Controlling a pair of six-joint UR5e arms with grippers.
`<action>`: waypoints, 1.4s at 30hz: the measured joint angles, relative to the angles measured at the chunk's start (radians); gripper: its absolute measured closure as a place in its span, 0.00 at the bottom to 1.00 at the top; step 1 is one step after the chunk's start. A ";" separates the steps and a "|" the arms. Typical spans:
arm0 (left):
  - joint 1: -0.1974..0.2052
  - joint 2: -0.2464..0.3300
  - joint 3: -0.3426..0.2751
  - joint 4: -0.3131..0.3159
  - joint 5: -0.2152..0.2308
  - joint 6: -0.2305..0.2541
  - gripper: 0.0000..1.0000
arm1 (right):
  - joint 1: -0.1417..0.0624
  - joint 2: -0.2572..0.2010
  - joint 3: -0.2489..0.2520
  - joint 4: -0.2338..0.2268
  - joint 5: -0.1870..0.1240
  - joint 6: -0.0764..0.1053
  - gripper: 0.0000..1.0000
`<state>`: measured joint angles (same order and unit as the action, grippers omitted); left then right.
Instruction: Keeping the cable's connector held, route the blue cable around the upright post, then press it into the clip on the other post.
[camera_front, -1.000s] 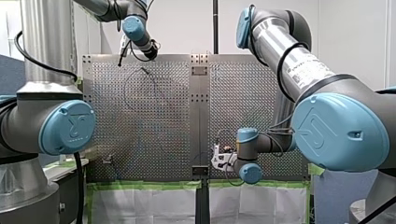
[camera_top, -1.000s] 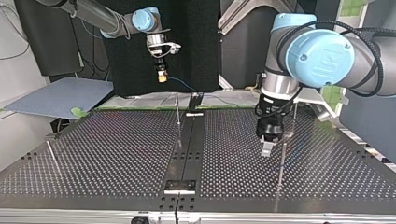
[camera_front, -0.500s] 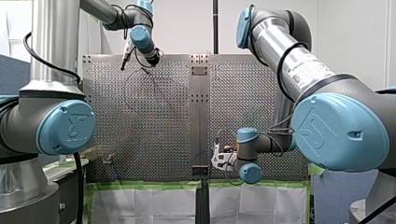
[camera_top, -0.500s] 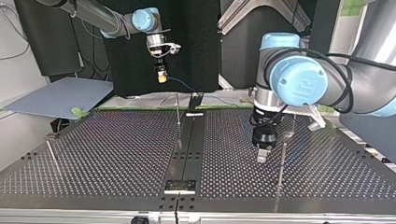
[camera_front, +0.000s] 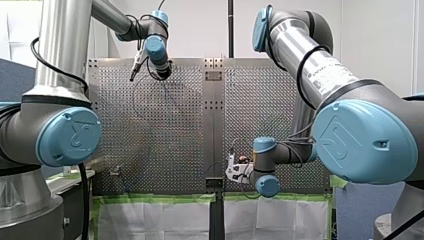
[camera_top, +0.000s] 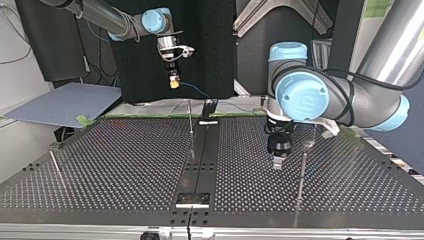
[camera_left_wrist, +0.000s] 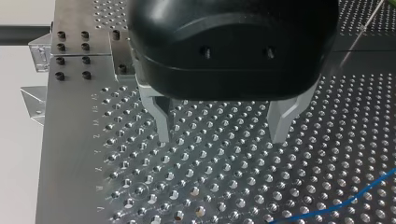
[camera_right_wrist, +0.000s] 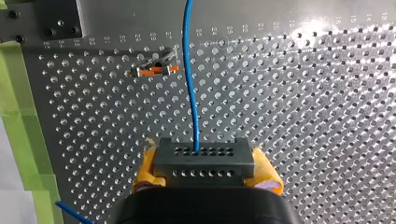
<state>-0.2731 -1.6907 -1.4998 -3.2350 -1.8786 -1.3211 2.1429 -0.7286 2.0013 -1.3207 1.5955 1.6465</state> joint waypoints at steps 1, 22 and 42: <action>-0.001 -0.001 0.000 0.002 -0.002 0.000 0.00 | 0.000 0.000 0.000 0.000 0.000 0.000 1.00; -0.041 -0.078 0.000 0.136 -0.083 0.027 0.00 | 0.002 0.000 0.000 -0.002 0.000 -0.001 1.00; -0.037 -0.135 0.000 0.266 -0.157 0.039 0.00 | 0.002 0.000 0.000 -0.002 0.000 -0.003 1.00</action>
<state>-0.3099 -1.8259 -1.4998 -2.9689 -2.0354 -1.2822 2.1453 -0.7286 2.0013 -1.3225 1.5955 1.6434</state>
